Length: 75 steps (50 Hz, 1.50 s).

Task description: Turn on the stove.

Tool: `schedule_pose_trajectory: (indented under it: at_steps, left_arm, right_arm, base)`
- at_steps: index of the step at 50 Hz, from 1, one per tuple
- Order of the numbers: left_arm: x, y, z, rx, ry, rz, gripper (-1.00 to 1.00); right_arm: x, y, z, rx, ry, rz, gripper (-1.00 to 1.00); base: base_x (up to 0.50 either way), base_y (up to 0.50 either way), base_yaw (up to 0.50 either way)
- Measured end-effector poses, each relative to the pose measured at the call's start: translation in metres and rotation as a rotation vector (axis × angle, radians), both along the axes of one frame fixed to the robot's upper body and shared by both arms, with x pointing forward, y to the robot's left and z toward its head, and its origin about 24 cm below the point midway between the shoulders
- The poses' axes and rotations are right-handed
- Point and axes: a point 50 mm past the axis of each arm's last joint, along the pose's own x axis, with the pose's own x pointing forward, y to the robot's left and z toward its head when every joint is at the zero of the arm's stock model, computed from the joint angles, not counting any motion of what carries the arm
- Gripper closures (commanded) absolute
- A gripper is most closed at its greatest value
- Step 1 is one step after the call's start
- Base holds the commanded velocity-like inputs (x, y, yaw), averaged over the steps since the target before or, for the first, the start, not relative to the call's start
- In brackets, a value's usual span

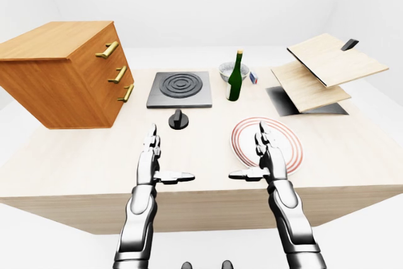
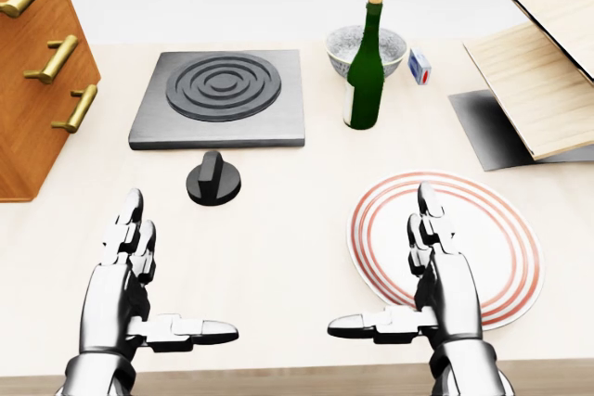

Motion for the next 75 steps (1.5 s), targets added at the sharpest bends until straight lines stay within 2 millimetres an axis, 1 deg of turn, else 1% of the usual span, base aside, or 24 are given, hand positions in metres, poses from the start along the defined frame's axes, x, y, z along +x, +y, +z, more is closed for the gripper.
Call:
schedule_pose_trajectory:
  at_steps: [19, 34, 42, 75]
  left_arm:
    - [0.0, 0.006, 0.0, -0.001, -0.001, 0.002, -1.0]
    - [0.007, 0.008, -0.004, -0.009, 0.009, 0.008, -1.0]
    - [0.01, 0.01, -0.006, -0.013, 0.013, 0.017, -1.0]
    - [0.007, 0.011, -0.003, -0.011, 0.009, 0.017, -1.0]
  right_arm:
    - [-0.001, -0.005, 0.002, 0.033, 0.013, 0.016, -1.0]
    - [0.0, -0.007, 0.003, 0.039, 0.019, 0.017, -1.0]
    - [-0.001, -0.004, 0.003, 0.011, 0.028, 0.017, -1.0]
    - [-0.002, -0.001, -0.001, -0.024, 0.044, 0.025, -1.0]
  base:
    - [0.0, 0.0, 0.0]
    - [0.0, 0.0, 0.0]
    - [0.0, 0.0, 0.0]
    - [0.33, 0.0, 0.0]
